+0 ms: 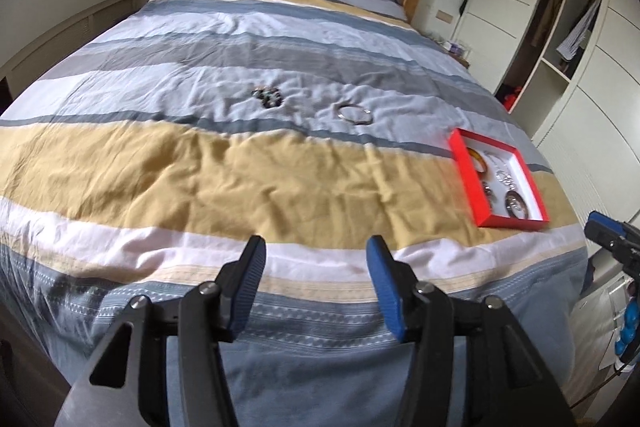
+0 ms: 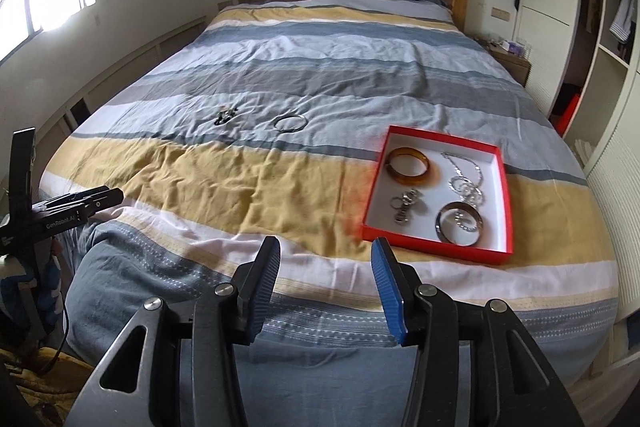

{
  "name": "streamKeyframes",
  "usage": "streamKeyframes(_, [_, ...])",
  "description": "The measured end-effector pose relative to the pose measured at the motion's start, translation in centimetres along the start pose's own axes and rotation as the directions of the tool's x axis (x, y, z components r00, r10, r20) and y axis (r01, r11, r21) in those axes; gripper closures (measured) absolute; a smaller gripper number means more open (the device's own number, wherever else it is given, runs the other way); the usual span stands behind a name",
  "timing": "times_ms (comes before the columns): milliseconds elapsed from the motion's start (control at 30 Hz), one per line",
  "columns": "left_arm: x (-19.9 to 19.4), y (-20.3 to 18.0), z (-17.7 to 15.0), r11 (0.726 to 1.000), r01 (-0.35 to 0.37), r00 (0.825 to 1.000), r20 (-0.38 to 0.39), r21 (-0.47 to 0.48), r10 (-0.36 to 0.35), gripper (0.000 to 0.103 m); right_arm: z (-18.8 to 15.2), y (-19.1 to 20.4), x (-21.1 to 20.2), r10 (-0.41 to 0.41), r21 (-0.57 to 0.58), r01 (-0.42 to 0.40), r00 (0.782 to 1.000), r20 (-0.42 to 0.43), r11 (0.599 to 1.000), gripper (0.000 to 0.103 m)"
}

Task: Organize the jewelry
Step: 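Withdraw both grippers from the box back over the bed, then move the left gripper to the beaded bracelet while the right approaches the plain silver bangle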

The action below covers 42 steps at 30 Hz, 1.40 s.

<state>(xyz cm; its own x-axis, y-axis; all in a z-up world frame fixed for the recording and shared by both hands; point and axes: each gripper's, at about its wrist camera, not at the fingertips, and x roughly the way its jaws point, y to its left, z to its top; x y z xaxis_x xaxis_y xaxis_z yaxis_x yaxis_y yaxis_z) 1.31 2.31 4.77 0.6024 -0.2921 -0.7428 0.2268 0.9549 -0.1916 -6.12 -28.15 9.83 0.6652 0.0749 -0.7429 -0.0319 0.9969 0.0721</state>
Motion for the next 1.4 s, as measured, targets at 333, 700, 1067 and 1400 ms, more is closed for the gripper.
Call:
streamKeyframes(333, [2.6, 2.8, 0.4, 0.998, -0.031, 0.999, -0.034, -0.049, 0.03, 0.053, 2.4, 1.6, 4.2, 0.039, -0.045, -0.041, 0.998, -0.042, 0.998, 0.056])
streamKeyframes(700, [7.5, 3.9, 3.8, 0.996, -0.085, 0.994, -0.072, -0.026, 0.083, 0.053, 5.9, 2.7, 11.0, 0.095, -0.097, -0.103, 0.992, -0.089, 0.99, 0.056])
streamKeyframes(1067, [14.0, 4.5, 10.2, 0.993, -0.115, 0.992, -0.054, -0.023, 0.113, 0.053, 10.4, 3.1, 19.9, 0.116, -0.117, -0.133, 0.983, -0.142, 0.984, 0.056])
streamKeyframes(1400, [19.5, 5.5, 13.7, 0.994, -0.108, 0.993, -0.056, -0.024, 0.107, 0.053, 15.0, 4.1, 26.8, 0.109, -0.151, -0.13, 0.984, -0.145, 0.98, 0.056])
